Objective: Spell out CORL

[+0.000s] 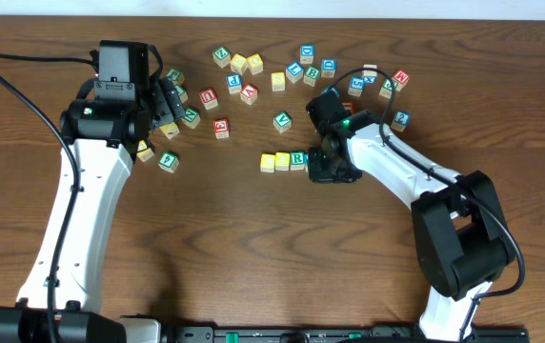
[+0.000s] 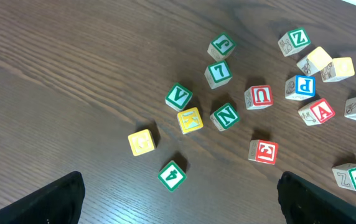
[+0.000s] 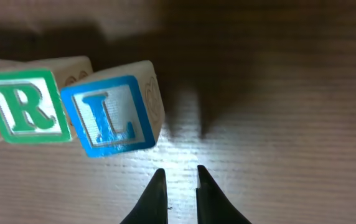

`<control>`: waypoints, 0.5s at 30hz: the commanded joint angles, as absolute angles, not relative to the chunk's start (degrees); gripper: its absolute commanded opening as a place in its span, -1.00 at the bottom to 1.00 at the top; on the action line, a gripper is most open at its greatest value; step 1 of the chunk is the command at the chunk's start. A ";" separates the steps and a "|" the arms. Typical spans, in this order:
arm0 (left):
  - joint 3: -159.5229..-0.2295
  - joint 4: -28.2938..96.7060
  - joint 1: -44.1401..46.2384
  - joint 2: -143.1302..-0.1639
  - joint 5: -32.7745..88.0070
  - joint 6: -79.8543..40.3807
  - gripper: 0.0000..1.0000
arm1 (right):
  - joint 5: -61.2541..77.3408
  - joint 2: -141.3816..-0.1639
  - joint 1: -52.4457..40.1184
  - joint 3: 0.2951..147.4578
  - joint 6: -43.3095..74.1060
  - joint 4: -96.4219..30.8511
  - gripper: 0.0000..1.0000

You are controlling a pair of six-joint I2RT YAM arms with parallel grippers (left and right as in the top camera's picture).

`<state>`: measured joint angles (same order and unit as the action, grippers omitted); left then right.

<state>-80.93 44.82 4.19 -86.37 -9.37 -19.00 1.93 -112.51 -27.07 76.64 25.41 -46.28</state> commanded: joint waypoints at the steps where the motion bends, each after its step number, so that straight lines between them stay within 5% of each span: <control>1: -81.23 44.97 4.03 -86.15 -9.69 -18.44 0.96 | 2.63 -113.10 -27.70 76.31 25.67 -45.12 -0.78; 15: -81.23 44.97 4.03 -86.15 -9.69 -18.44 0.95 | 3.03 -113.27 -27.86 76.27 25.67 -42.24 -0.78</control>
